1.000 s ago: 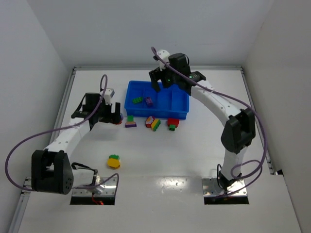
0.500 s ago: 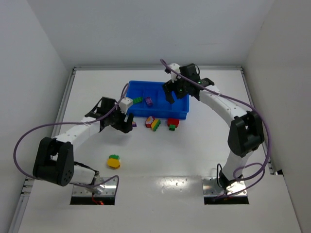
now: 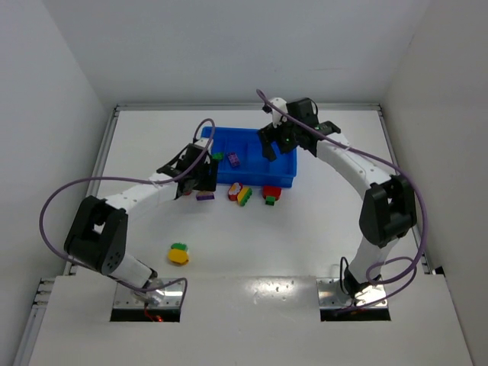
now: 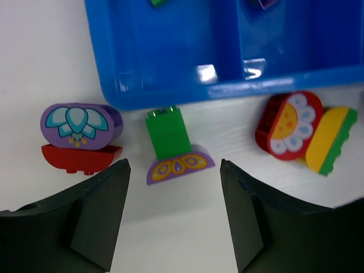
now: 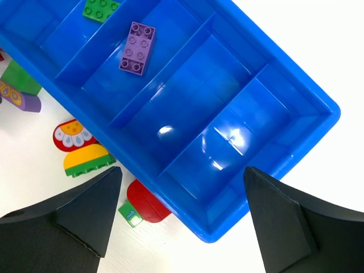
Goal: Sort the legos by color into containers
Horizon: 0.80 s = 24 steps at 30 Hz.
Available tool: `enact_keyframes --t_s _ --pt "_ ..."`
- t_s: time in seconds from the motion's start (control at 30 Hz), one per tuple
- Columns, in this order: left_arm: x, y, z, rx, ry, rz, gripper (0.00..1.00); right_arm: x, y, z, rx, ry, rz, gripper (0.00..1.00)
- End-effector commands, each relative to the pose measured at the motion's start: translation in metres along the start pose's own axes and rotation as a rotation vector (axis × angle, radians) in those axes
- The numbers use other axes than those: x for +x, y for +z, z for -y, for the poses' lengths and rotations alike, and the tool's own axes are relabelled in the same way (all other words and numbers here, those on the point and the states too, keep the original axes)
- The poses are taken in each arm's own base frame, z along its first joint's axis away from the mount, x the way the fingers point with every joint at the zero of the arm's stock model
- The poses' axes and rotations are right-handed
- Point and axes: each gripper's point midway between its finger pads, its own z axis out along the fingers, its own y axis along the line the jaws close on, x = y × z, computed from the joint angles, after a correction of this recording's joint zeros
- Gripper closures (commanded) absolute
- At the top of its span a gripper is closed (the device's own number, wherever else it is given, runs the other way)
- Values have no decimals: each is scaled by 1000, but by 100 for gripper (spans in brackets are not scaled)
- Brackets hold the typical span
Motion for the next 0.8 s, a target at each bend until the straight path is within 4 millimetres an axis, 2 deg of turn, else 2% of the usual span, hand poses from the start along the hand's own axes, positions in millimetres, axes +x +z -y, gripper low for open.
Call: enact_keyframes --t_s 0.0,0.1,0.2,0.23,0.47,0.67,0.77 --pt "-27 7 2 -64 -83 62 30 -20 -16 -1 -10 -2 71 12" --pt "-21 16 1 -81 -86 37 32 -17 -17 3 -5 6 62 12" --pt "-24 21 3 -82 -94 34 34 -16 -18 7 2 11 62 12" --pt "-17 24 4 -80 -98 10 35 -15 -19 12 10 18 62 12" --pt "-11 32 9 -63 -102 -18 36 -9 -21 18 13 41 55 12" --pt "2 45 -5 -90 -140 -73 37 -9 -22 20 11 47 57 12" --pt "5 48 -9 -99 -145 -83 42 -6 -19 20 9 49 48 12"
